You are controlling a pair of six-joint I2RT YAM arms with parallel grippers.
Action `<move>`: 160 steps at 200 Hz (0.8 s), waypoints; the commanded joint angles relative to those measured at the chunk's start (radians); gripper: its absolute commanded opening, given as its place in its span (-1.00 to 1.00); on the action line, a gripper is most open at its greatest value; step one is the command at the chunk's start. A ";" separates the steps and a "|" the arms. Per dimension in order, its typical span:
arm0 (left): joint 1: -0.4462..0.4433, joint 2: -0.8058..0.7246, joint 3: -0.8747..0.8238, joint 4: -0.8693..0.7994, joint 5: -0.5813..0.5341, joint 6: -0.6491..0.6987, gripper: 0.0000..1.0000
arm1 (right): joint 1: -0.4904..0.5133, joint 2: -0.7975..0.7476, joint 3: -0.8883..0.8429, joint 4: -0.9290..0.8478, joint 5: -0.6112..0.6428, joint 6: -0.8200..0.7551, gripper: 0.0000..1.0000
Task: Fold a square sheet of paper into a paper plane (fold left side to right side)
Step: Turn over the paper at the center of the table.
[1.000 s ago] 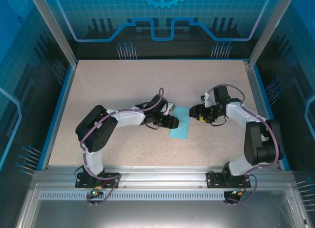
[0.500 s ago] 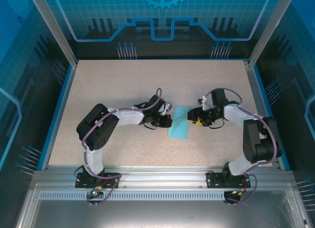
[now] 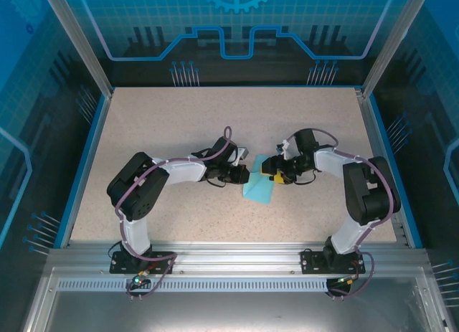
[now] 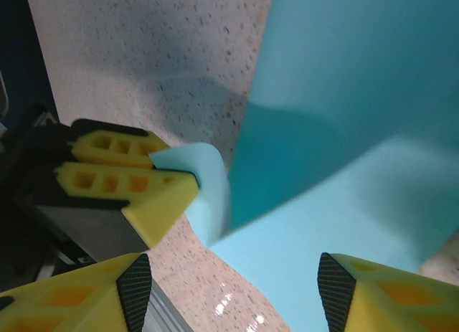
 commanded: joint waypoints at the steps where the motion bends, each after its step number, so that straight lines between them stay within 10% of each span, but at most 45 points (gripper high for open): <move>1: 0.004 -0.020 -0.009 0.025 0.018 -0.007 -0.70 | 0.023 0.044 0.025 0.027 -0.005 0.071 0.29; 92: 0.094 -0.324 -0.202 0.063 0.019 -0.055 0.29 | 0.040 -0.008 0.030 0.051 -0.010 0.058 -0.84; 160: 0.115 -0.730 -0.341 0.082 -0.059 -0.233 0.97 | 0.009 -0.274 0.083 0.175 -0.173 0.009 -0.99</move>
